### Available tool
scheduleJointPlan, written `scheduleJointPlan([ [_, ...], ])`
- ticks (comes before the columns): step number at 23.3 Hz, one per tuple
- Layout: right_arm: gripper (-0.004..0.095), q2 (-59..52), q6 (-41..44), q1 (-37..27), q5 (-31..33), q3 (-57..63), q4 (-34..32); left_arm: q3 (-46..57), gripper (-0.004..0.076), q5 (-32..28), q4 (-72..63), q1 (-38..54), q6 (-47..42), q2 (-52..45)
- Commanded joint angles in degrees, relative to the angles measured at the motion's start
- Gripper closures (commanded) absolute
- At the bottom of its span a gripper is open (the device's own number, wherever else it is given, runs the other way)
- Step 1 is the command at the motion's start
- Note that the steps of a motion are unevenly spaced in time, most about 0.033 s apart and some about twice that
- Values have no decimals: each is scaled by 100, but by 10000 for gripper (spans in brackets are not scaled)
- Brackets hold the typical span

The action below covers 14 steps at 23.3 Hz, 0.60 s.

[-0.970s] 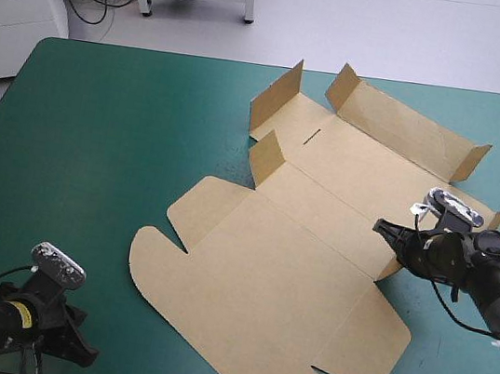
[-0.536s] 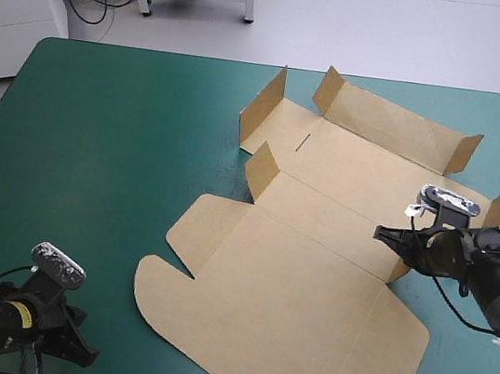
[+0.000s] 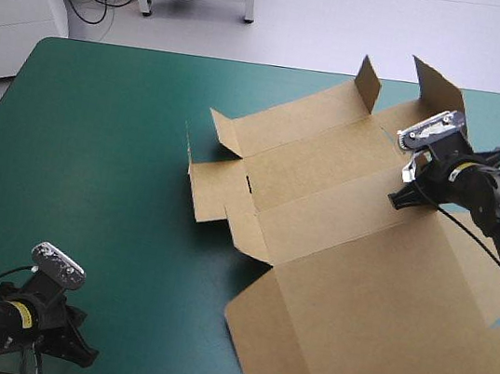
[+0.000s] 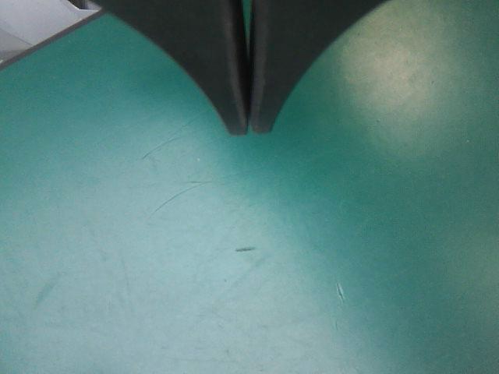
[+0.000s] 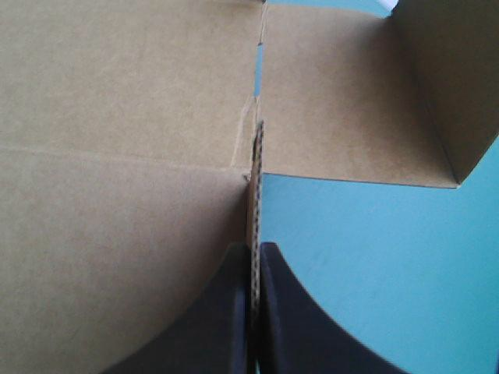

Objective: Fold the box

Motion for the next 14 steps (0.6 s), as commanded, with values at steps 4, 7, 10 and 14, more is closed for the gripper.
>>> scheduleJointPlan([
  [4, 930, 371, -1103, 12, -497, -995, 63, -117, 756, -193, -62, -2, -20, 16],
  [7, 930, 757, -1764, 12, -475, -1337, 556, -117, 756, -193, -73, -2, -20, 16],
  [10, 930, 1136, -3038, 12, -424, -1669, 1317, -117, 756, -193, -73, -2, -20, 16],
  [14, 930, 1380, -4422, 12, -446, -1863, 2125, -117, 756, -205, -73, -2, -34, 16],
])
